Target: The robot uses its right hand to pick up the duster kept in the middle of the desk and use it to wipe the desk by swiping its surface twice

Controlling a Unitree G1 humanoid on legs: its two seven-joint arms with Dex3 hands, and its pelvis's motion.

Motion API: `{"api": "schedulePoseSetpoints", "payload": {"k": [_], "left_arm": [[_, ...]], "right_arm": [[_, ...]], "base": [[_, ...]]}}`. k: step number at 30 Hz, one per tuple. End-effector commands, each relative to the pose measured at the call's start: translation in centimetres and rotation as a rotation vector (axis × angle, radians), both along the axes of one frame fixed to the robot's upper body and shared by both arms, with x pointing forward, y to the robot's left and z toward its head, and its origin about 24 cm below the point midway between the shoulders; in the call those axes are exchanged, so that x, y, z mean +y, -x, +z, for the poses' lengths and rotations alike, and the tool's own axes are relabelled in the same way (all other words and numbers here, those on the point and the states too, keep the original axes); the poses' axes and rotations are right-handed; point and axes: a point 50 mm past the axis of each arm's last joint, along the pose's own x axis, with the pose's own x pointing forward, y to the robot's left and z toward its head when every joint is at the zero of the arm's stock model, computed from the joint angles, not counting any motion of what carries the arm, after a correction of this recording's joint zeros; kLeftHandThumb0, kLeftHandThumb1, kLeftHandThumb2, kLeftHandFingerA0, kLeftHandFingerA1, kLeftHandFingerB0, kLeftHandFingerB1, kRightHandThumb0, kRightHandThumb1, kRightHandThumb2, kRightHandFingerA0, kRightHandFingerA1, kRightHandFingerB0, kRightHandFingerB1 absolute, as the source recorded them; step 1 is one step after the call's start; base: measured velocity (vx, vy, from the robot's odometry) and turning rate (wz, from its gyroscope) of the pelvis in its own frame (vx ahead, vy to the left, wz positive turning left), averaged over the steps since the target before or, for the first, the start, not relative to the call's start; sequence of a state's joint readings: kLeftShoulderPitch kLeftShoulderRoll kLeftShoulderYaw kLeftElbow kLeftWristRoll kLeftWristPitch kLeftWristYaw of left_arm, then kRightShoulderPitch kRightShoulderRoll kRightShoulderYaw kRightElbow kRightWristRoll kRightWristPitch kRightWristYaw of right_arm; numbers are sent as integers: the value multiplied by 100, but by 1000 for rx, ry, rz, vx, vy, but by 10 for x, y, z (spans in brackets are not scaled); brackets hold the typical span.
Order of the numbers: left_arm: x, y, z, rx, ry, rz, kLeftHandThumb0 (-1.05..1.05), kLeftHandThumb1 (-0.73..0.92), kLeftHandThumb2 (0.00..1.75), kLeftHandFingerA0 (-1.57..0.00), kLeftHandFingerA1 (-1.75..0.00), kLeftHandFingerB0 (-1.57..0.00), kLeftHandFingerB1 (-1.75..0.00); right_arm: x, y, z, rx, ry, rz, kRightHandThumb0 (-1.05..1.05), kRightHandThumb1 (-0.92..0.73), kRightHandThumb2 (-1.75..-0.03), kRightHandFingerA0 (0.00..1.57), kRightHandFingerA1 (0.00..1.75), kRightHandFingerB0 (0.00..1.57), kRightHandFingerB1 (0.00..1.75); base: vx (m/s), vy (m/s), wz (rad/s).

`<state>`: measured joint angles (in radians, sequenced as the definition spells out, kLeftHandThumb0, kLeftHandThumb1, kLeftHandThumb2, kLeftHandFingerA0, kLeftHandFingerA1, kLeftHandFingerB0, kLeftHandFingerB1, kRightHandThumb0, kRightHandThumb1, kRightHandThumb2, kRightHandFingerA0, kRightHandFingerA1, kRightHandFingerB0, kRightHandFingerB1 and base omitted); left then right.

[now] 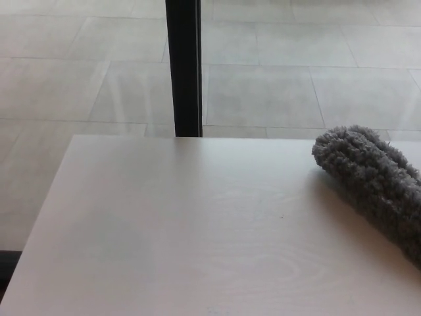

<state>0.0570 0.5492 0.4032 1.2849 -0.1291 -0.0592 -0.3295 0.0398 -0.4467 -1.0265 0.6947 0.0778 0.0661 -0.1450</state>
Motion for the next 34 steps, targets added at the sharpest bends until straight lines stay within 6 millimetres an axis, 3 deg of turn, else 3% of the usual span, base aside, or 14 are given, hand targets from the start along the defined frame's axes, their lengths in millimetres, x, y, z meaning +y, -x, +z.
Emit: {"api": "schedulePoseSetpoints", "payload": {"k": [1,2,4,9,10,16,17,18,22,26,30,31,32,34], "left_arm": [[10,14,6,-5,-34,78,-53,87,66,-41,-62,-53,-51],[10,14,7,-3,-37,74,-53,87,66,-40,-62,-52,-51],[11,13,8,-6,-41,67,-53,87,66,-40,-63,-44,-48],[10,19,5,-17,-26,128,-56,85,65,-41,-63,-40,-47],[9,19,4,-25,-17,149,-58,84,65,-40,-65,-39,-47],[9,24,3,-28,-11,174,-61,86,65,-41,-59,-32,-42],[9,24,3,-34,-5,189,-61,85,65,-41,-59,-32,-42],[9,24,3,-42,4,207,-61,85,65,-41,-59,-32,-42],[8,23,3,-6,-28,153,-63,87,66,-44,-57,-34,-41],[8,23,2,1,-20,167,-63,85,65,-43,-60,-34,-41],[7,24,1,11,-24,150,-64,86,65,-46,-63,-33,-42],[7,24,1,12,-21,154,-63,65,103,-44,-67,-29,-55],[6,24,0,-3,-7,180,-63,84,65,-45,-63,-33,-42],[6,24,0,-14,4,192,-63,84,65,-45,-63,-33,-42]], "right_arm": [[33,41,-76,-424,-432,-382,-64,-76,-129,37,96,0,71],[35,39,-77,-404,-433,-368,-80,-92,-60,11,165,0,44],[38,37,-81,-396,-442,-344,-81,-91,-60,8,122,0,43],[48,38,-93,-354,-479,-264,-82,-92,-57,3,117,0,38],[49,38,-94,-322,-479,-244,-82,-91,-59,3,109,0,60],[57,39,-103,-236,-521,-151,-86,-87,-69,20,115,0,57],[57,39,-104,-209,-522,-135,-85,-88,-64,3,146,0,68],[58,38,-104,-181,-518,-123,-85,-88,-64,3,146,0,68],[59,32,-104,-199,-533,-42,-87,-87,-61,7,112,0,63],[60,29,-104,-136,-523,7,-89,-84,-65,11,129,0,65],[60,29,-104,-123,-535,72,-87,-84,-62,21,108,0,57],[59,29,-104,-119,-532,77,-90,-83,-59,24,116,0,62],[59,28,-104,-100,-522,87,-89,-83,-60,23,113,0,60],[59,27,-104,-92,-517,96,-89,-83,-60,23,113,0,60]], "base": [[0,0,0],[0,0,0],[0,0,0],[0,0,0],[0,0,0],[0,0,0],[0,0,0],[0,0,0],[0,0,0],[0,0,0],[0,0,0],[0,0,0],[0,0,0],[0,0,0]]}}
